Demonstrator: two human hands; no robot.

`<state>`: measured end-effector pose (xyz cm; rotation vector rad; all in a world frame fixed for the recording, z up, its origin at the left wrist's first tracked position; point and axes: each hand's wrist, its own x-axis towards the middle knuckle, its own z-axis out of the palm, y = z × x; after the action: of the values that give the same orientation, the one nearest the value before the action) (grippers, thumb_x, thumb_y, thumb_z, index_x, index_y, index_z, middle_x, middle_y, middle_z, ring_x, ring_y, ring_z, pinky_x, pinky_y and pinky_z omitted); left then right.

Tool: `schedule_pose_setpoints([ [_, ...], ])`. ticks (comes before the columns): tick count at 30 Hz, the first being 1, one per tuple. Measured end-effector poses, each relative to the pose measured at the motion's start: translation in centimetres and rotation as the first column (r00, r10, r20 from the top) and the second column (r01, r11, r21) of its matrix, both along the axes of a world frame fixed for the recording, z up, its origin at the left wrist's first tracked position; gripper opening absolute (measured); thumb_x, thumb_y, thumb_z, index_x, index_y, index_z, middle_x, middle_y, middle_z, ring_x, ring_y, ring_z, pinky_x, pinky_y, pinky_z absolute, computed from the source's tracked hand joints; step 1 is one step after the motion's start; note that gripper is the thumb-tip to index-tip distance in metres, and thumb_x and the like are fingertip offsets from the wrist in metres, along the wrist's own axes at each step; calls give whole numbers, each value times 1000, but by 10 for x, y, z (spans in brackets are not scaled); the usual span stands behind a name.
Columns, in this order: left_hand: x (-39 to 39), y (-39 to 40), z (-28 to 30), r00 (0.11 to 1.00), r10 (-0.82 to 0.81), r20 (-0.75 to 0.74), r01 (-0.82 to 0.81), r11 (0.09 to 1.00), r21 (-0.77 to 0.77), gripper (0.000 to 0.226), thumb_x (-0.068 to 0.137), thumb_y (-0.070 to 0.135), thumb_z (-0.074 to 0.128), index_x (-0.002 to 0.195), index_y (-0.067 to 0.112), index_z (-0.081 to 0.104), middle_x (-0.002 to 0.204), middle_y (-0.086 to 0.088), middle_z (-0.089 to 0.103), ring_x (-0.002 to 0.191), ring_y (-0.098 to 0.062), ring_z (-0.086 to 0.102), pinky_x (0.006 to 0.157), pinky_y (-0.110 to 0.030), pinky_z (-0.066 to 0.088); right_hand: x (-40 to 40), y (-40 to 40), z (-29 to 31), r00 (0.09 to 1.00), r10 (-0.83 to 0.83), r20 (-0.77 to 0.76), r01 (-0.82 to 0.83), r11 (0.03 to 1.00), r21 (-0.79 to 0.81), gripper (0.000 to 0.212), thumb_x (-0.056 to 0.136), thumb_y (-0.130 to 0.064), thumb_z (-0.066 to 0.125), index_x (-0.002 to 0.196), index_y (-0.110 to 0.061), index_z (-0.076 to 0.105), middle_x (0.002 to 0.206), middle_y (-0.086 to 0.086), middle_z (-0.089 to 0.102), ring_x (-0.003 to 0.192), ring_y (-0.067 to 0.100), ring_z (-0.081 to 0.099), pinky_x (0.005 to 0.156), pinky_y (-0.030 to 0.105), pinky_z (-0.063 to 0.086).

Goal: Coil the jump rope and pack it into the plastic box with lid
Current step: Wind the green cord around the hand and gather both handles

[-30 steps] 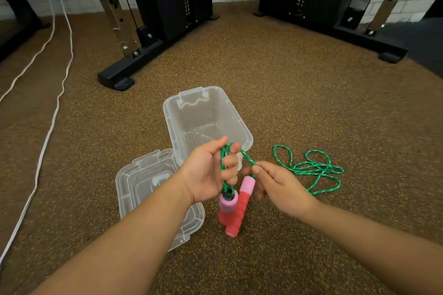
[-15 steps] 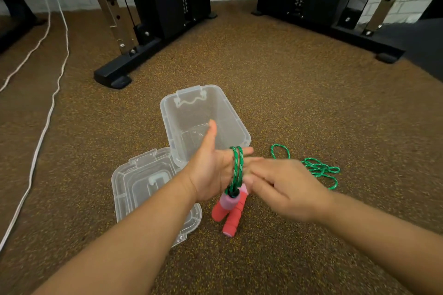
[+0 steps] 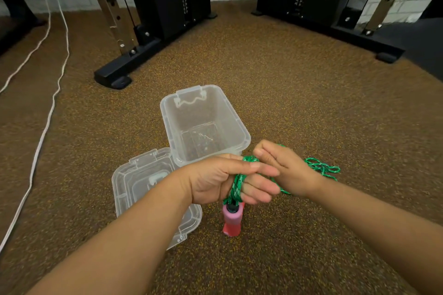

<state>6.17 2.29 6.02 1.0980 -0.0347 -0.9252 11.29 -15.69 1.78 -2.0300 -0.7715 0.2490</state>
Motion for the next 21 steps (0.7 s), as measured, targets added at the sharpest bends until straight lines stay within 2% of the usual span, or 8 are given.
schedule_pose_setpoints([
  [2,1,3,-3,996,92,1,-92,995,-41,32,86,21,46,95,11,75,83,-9,76,70,-15,73,63,-23,57,-11,4,-14,993,-17,-118,31,992,122,39,89,-61,38,77,-26,50,72,-13,51,73,7,46,70,36,42],
  [3,2,4,-4,989,146,-1,-146,988,-51,32,85,22,47,94,11,76,82,-9,76,68,-15,72,62,-23,57,-16,5,-21,990,-35,-134,52,990,131,36,89,-62,38,83,-30,55,78,-8,57,78,12,51,76,42,45],
  [5,3,6,-6,975,224,-5,-224,973,-62,32,84,22,48,96,10,75,82,-9,76,64,-13,72,60,-22,57,-23,6,-28,993,-66,-103,74,995,72,35,92,-59,34,100,-35,58,96,-3,66,94,15,60,89,44,48],
  [7,3,6,-6,963,268,-15,-268,961,-68,34,85,24,47,104,9,70,84,-8,76,62,-12,71,58,-20,57,-30,8,-28,994,-95,-55,95,995,-2,45,93,-58,29,104,-25,58,98,-1,67,91,14,61,87,45,49],
  [11,6,4,-4,936,351,-36,-353,933,-65,38,96,31,34,114,10,61,94,-6,76,68,-11,72,60,-19,57,-43,9,-28,996,-86,-15,84,992,-91,29,96,-43,33,91,-27,57,80,-10,63,73,8,56,75,40,48],
  [15,14,8,0,886,457,-79,-462,882,-92,71,93,58,16,127,7,52,107,-11,72,91,-19,71,81,-28,54,-59,10,-26,999,-28,31,33,988,-152,26,94,-46,32,74,-39,46,64,-18,51,63,-1,47,64,31,39],
  [18,18,11,-1,852,506,-137,-523,839,-152,103,77,81,9,136,5,44,121,-18,64,107,-26,65,96,-35,46,-72,7,-20,997,32,74,-18,983,-181,33,93,-55,26,80,-34,48,69,-13,53,68,7,51,69,40,46],
  [21,17,12,-1,846,515,-140,-531,836,-134,113,69,87,5,140,5,38,129,-16,59,114,-27,59,101,-36,40,-81,5,-4,984,114,140,-86,978,-191,47,92,-62,18,84,-28,50,73,-12,56,70,11,55,69,40,48],
])
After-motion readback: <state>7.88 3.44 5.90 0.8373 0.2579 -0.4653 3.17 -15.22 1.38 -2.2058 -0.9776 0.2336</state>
